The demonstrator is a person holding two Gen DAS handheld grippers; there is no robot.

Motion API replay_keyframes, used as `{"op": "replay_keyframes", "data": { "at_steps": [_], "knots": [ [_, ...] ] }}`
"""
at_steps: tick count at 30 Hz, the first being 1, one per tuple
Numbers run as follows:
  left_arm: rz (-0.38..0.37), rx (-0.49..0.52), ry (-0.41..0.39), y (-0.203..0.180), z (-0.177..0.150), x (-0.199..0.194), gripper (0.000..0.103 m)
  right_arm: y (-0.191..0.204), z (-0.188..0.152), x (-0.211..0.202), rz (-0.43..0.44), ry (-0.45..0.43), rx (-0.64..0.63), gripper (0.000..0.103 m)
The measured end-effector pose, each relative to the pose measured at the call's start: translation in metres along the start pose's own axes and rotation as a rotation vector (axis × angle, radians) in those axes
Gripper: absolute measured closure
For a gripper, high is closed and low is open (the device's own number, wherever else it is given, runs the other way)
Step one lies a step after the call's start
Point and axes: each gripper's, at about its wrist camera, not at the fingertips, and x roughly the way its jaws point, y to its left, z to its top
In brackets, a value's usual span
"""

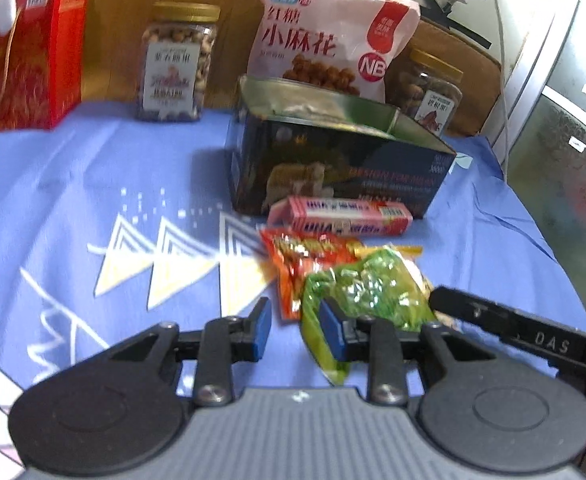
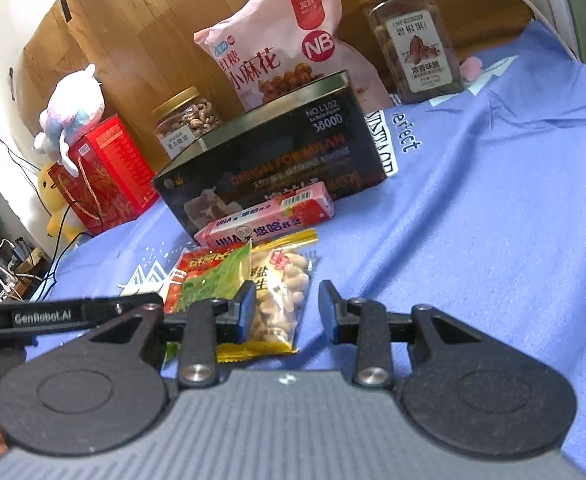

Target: Organize snacks

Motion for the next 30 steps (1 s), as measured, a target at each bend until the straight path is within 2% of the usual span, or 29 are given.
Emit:
{"op": "replay_keyframes", "data": {
  "at_steps": [5, 10, 16, 19, 21, 26, 28, 30],
  "knots": [
    [-0.010, -0.018, 0.008, 0.005, -0.007, 0.003, 0.075, 0.012, 0.001, -0.005, 0.012, -0.035, -0.044, 0.065],
    [-0.009, -0.006, 0.006, 0.003, -0.008, 0.002, 0.075, 0.021, -0.001, 0.004, 0.030, 0.015, -0.079, 0.065],
    [-0.047, -0.034, 0.002, 0.011, -0.012, -0.002, 0.075, 0.031, -0.008, 0.006, 0.074, 0.053, -0.075, 0.067],
    [-0.071, -0.053, 0.006, 0.017, -0.013, -0.004, 0.075, 0.043, -0.012, 0.004, 0.065, 0.044, -0.132, 0.074],
    [-0.080, -0.063, 0.010, 0.019, -0.015, -0.005, 0.075, 0.055, -0.016, 0.002, 0.037, 0.020, -0.210, 0.083],
    [-0.098, -0.079, 0.013, 0.025, -0.020, -0.011, 0.075, 0.081, -0.030, -0.005, -0.011, -0.056, -0.381, 0.096],
    [-0.109, -0.099, 0.013, 0.032, -0.022, -0.015, 0.075, 0.081, -0.031, -0.009, 0.025, -0.054, -0.357, 0.097],
    [-0.135, -0.131, 0.015, 0.041, -0.024, -0.018, 0.072, 0.072, -0.025, -0.012, 0.090, -0.025, -0.261, 0.097]
  ]
}}
